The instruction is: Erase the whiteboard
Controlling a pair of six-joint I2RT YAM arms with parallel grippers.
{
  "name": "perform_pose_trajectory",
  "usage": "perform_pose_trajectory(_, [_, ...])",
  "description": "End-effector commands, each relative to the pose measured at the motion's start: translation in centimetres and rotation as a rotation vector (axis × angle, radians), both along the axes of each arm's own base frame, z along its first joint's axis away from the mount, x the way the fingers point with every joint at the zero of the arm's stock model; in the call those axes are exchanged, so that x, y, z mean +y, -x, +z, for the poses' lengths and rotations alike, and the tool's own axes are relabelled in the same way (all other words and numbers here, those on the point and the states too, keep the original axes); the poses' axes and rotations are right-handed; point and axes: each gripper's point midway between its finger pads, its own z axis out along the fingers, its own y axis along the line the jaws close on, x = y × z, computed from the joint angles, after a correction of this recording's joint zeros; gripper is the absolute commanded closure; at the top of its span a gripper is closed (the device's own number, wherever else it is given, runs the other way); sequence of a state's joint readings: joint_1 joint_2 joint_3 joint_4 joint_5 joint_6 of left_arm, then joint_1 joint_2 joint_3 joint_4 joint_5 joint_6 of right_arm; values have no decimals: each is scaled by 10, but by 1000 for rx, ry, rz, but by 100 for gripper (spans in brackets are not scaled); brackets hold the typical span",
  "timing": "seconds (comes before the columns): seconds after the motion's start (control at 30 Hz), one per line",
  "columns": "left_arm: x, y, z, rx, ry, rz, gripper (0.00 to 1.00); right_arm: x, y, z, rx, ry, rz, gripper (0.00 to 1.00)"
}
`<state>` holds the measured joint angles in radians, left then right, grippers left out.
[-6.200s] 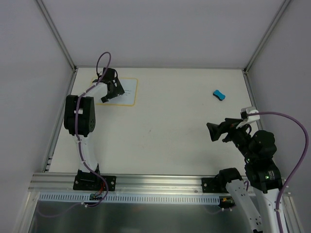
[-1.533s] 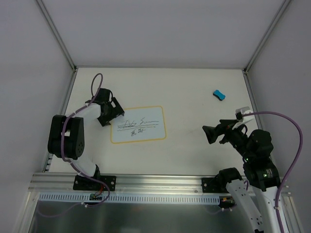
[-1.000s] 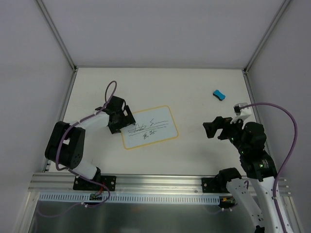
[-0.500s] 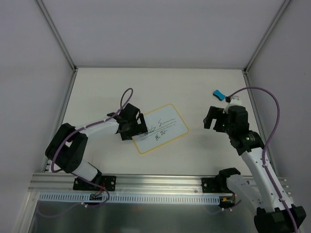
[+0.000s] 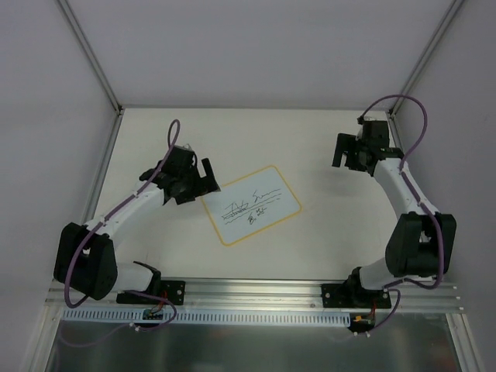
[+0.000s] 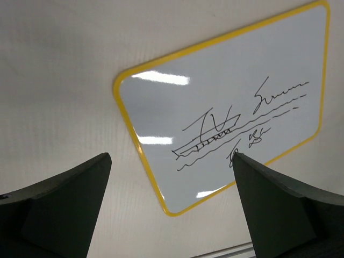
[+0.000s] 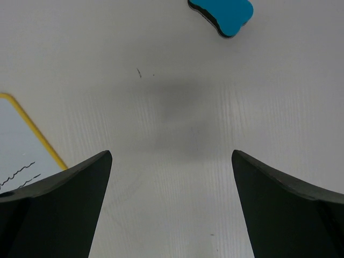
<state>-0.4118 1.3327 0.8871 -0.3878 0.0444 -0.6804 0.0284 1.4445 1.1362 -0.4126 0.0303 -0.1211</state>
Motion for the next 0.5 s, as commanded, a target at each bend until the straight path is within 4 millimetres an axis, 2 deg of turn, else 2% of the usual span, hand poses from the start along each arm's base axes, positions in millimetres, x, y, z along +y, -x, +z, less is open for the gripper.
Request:
perform_pose_trajectory(0.0, [28,-10,22,-57,-79,-35,1,-9,-42,4,-39,48,55,1])
perform_pose_trajectory(0.03, [32,-13,26,-72,-92,-27,1,-10,-49,1,-32,61,70,1])
perform_pose_trajectory(0.07, [36,-14,26,-76,-104,-20,1,-20,-63,-5,-21,64,51,1])
perform_pose_trajectory(0.1, [41,-15,26,-80,-128,-11,1,-16,-70,-9,-17,37,79,1])
perform_pose_trajectory(0.3, [48,-3,32,-100,-171,-97,1,-30,-116,-27,-7,16,149,8])
perform_pose_trajectory(0.37, [44,2,41,-123,-154,-143,1,-29,-125,-30,-11,24,207,10])
perform_pose_trajectory(0.47, [50,3,47,-164,-192,-177,1,-31,-138,-37,-19,30,269,10])
